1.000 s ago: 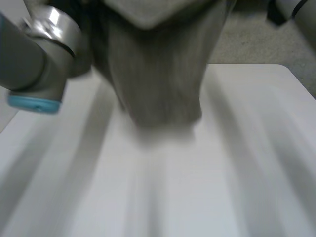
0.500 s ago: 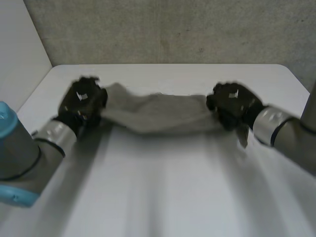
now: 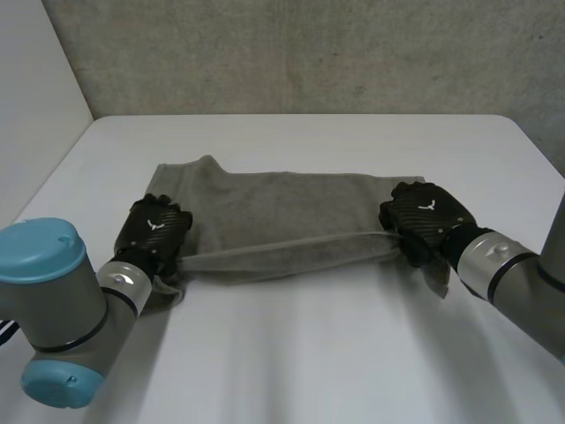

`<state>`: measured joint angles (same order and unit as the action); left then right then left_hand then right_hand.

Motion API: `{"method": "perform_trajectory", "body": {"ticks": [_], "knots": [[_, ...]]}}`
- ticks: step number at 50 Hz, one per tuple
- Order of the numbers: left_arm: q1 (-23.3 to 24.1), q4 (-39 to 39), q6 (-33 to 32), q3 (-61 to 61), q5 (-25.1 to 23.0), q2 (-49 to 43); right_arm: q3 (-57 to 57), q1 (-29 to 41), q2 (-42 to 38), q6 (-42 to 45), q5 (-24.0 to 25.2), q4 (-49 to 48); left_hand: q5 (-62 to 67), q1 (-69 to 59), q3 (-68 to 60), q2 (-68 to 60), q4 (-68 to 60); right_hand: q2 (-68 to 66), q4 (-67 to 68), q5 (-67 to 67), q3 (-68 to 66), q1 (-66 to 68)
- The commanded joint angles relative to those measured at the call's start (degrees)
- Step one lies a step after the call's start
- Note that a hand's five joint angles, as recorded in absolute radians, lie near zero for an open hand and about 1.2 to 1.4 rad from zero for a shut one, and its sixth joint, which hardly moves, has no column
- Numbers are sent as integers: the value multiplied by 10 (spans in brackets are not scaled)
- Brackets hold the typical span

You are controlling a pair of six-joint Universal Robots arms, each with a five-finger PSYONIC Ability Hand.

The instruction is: Fold the towel.

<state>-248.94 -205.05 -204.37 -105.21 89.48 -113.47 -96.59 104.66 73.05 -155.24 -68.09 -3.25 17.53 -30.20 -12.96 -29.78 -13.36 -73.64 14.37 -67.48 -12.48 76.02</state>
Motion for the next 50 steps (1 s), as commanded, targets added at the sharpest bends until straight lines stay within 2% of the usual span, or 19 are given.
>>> {"method": "perform_trajectory", "body": {"ticks": [1,9,20,21,22,23,24,25,26,27,31,33,35,45,50], "knots": [[-2,-1,0,12,36,-18,10,-20,10,2,3,37,-15,42,30,38,34,-64,-44,-25,25,40],[-15,0,-1,17,51,-10,24,-53,31,1,5,73,-49,75,30,71,34,-64,-44,-25,25,40],[-17,4,-25,-6,51,67,33,-64,38,0,4,93,-39,65,30,61,34,-64,-44,-25,25,40],[-18,6,-32,-9,47,77,33,-65,38,-1,5,94,-20,47,30,43,34,-64,-44,-25,25,40],[-18,11,-40,-10,46,86,33,-65,38,-1,5,94,50,-23,30,-27,34,-64,-44,-25,25,40],[-18,11,-40,-11,46,86,32,-63,38,-2,4,94,51,-24,30,-28,34,-64,-44,-25,25,40],[-18,18,-45,-11,43,95,32,-62,38,-2,5,93,197,-170,30,-175,34,-64,-44,-25,25,40],[-18,18,-45,-11,43,95,32,-62,38,-2,5,93,199,-172,30,-176,34,-64,-44,-25,25,40],[-18,25,-46,-11,40,103,32,-62,38,-2,5,93,305,-278,30,-283,34,-64,-44,-25,25,40],[-19,31,-46,-11,38,109,33,-63,37,-2,5,93,315,-288,30,-292,34,-64,-44,-25,25,40],[-21,38,-47,-10,38,113,35,-69,36,-2,8,91,289,-263,30,-267,34,-64,-44,-25,25,40],[-34,40,-47,-12,38,113,36,-78,36,-2,8,92,139,-112,30,-117,34,-64,-44,-25,25,40],[-42,40,-47,-13,38,112,37,-88,36,-2,8,92,90,-63,30,-67,34,-64,-44,-25,25,40],[-59,40,-49,-12,37,96,38,-89,37,-2,7,92,59,-32,30,-36,34,-64,-44,-25,25,40],[-60,44,-51,-11,37,81,37,-88,36,-2,5,94,115,-88,30,-92,34,-64,-44,-25,25,40]]}}
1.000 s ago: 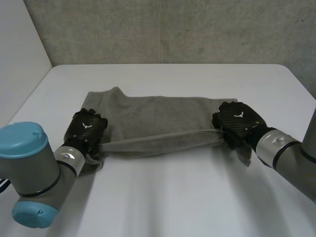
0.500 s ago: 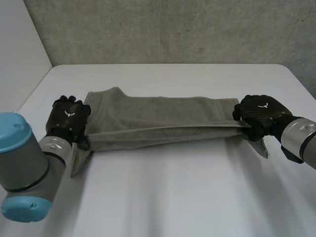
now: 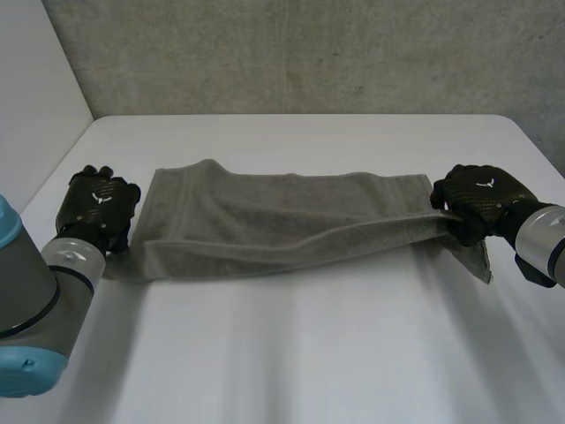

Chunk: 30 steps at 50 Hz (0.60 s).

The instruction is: Fold the towel.

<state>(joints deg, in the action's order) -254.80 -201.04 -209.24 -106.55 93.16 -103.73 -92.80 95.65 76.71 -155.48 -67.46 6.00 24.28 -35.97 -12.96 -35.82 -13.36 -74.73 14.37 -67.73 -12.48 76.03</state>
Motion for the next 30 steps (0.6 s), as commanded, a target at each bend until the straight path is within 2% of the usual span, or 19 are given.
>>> {"method": "perform_trajectory", "body": {"ticks": [1,2,3,4,5,13,22,28,30], "knots": [[-1,9,-2,2,0,-18,-1,2,-2,0,-1,2,142,-125,30,-126,34,-53,-44,-23,25,40],[0,15,-1,2,-3,-18,-2,3,-2,1,-1,2,284,-268,30,-269,34,-53,-44,-23,25,40],[0,15,-1,2,-3,-18,-2,3,-2,1,-1,2,286,-269,30,-270,34,-53,-44,-23,25,40],[2,22,-1,2,-9,-19,-2,4,-2,1,-1,2,409,-392,30,-394,34,-53,-44,-23,25,40],[4,29,0,2,-23,-19,-2,4,-2,1,-1,2,457,-440,30,-441,34,-53,-44,-23,25,40],[2,62,5,3,-81,-9,-2,4,-2,3,-2,2,457,-440,30,-442,34,-53,-44,-23,25,40],[-12,80,6,4,-83,2,3,2,-2,6,1,15,457,-440,30,-442,34,-53,-44,-23,25,40],[-26,114,8,0,-85,74,15,0,7,17,19,80,457,-440,30,-442,34,-53,-44,-23,25,40],[-28,125,21,-1,-93,129,19,-3,19,21,27,96,457,-440,30,-442,34,-53,-44,-23,25,40]]}}
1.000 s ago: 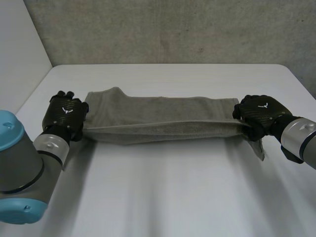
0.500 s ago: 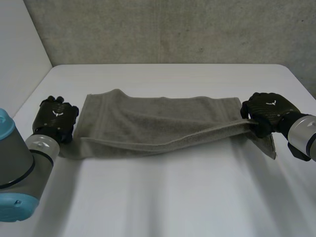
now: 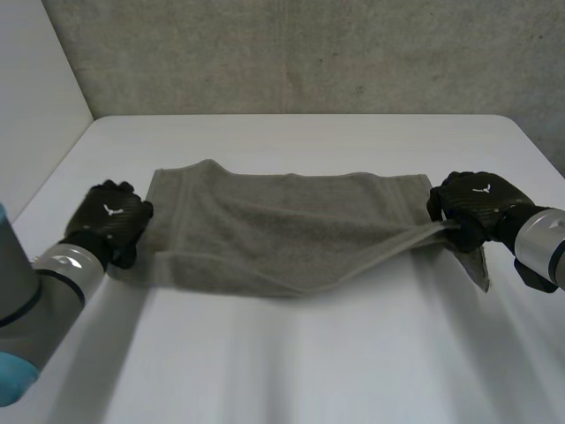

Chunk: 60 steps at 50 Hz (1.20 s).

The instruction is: Fold the towel.

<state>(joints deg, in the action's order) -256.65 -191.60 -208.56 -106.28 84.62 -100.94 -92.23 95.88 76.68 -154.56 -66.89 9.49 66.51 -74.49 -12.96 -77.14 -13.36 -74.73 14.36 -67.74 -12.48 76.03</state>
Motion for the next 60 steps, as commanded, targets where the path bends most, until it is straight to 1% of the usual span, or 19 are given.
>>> {"method": "perform_trajectory", "body": {"ticks": [1,5,8,10,13,20,21,22,23,25,26,27,28,29,31,33,42,54,60], "knots": [[-10,31,14,-3,-8,101,18,-8,35,16,30,75,35,-55,30,-29,34,-53,-44,-23,25,40],[-31,58,54,-3,-30,183,34,-37,77,22,61,125,35,-55,30,-29,34,-53,-44,-23,25,40],[-49,76,75,1,-49,221,41,-45,90,25,74,144,35,-55,30,-29,34,-53,-44,-23,25,40],[-57,80,81,1,-61,233,56,-54,108,40,100,181,35,-55,30,-29,34,-53,-44,-23,25,40],[-68,79,86,-3,-85,240,62,-62,109,63,120,199,35,-55,30,-29,34,-53,-44,-23,25,40],[-66,66,91,-48,-125,196,29,-61,80,82,120,198,35,-55,30,-29,34,-53,-44,-23,25,40],[-57,57,92,-60,-131,174,21,-60,66,83,120,192,-221,201,30,228,34,-53,-44,-23,25,40],[-45,51,93,-70,-131,150,21,-60,66,83,120,192,-427,407,30,433,34,-53,-44,-23,25,40],[-45,51,93,-70,-131,150,12,-59,53,82,120,181,-429,409,30,435,34,-53,-44,-23,25,40],[2,45,95,-77,-130,93,1,-59,44,82,119,167,-488,467,30,494,34,-53,-44,-23,25,40],[2,45,95,-77,-130,93,-6,-57,37,81,118,155,-488,468,30,494,34,-53,-44,-23,25,40],[18,42,96,-77,-128,70,-13,-57,29,80,118,144,-548,528,30,554,34,-53,-44,-23,25,40],[19,42,96,-77,-128,70,-13,-57,29,80,118,144,-549,528,30,555,34,-53,-44,-23,25,40],[38,39,97,-75,-124,44,-17,-56,22,80,119,135,-620,600,30,626,34,-53,-44,-23,25,40],[51,35,98,-72,-115,23,-19,-57,18,78,118,131,-626,606,30,632,34,-53,-44,-23,25,40],[69,29,99,-67,-86,-6,-20,-60,17,72,119,125,-631,611,30,637,34,-53,-44,-23,25,40],[94,-25,102,-46,-14,-55,-25,-64,17,55,119,104,-609,589,30,615,34,-53,-44,-23,25,40],[94,-24,95,-39,8,-92,-37,-63,14,55,120,90,-596,575,30,602,34,-53,-44,-23,25,40],[94,-28,92,-37,19,-102,-44,-62,13,55,120,86,-540,520,30,547,34,-53,-44,-23,25,40]]}}
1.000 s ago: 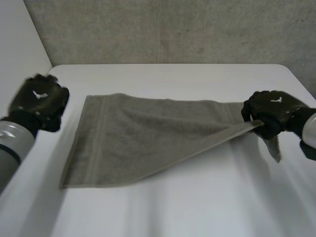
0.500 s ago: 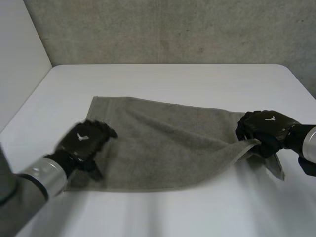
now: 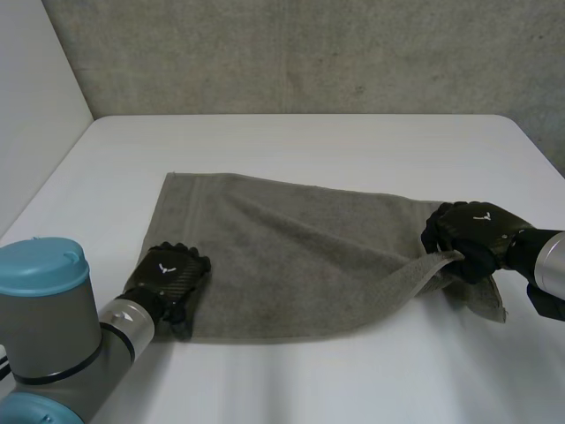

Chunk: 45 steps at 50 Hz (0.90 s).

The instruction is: Fold the towel.

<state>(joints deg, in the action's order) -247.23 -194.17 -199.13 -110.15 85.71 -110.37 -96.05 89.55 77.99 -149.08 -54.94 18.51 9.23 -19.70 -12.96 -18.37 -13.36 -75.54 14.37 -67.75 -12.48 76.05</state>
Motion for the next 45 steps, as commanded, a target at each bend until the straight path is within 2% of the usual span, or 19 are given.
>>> {"method": "perform_trajectory", "body": {"ticks": [1,6,7,9,10,12,14,29,34,40,45], "knots": [[0,-2,-2,2,8,-8,-6,1,0,0,0,-4,33,-28,30,-41,34,-45,-44,-22,25,40],[0,-2,-2,18,18,-25,-9,3,0,0,0,-6,86,-82,30,-95,34,-45,-44,-22,25,40],[0,-2,-2,20,18,-28,-10,3,0,0,0,-6,141,-137,30,-150,34,-45,-44,-22,25,40],[1,-2,-2,25,17,-34,-11,4,0,1,0,-7,376,-371,30,-385,34,-45,-44,-22,25,40],[1,-2,-2,25,17,-34,-11,4,0,1,0,-7,377,-373,30,-386,34,-45,-44,-22,25,40],[1,-1,-2,27,14,-35,-12,4,0,1,0,-7,568,-564,30,-577,34,-45,-44,-22,25,40],[1,-1,-2,28,13,-36,-12,4,0,1,0,-7,607,-603,30,-616,34,-45,-44,-22,25,40],[-5,4,-2,26,11,-21,-11,-1,1,3,-1,-4,608,-603,30,-616,34,-45,-44,-22,25,40],[-9,19,-1,21,9,37,-3,-2,10,2,-4,3,608,-603,30,-616,34,-45,-44,-22,25,40],[-43,56,-2,14,1,134,3,-9,73,8,1,37,608,-603,30,-616,34,-45,-44,-22,25,40],[-80,90,-3,15,-36,198,11,-37,96,14,5,69,608,-603,30,-616,34,-45,-44,-22,25,40]]}}
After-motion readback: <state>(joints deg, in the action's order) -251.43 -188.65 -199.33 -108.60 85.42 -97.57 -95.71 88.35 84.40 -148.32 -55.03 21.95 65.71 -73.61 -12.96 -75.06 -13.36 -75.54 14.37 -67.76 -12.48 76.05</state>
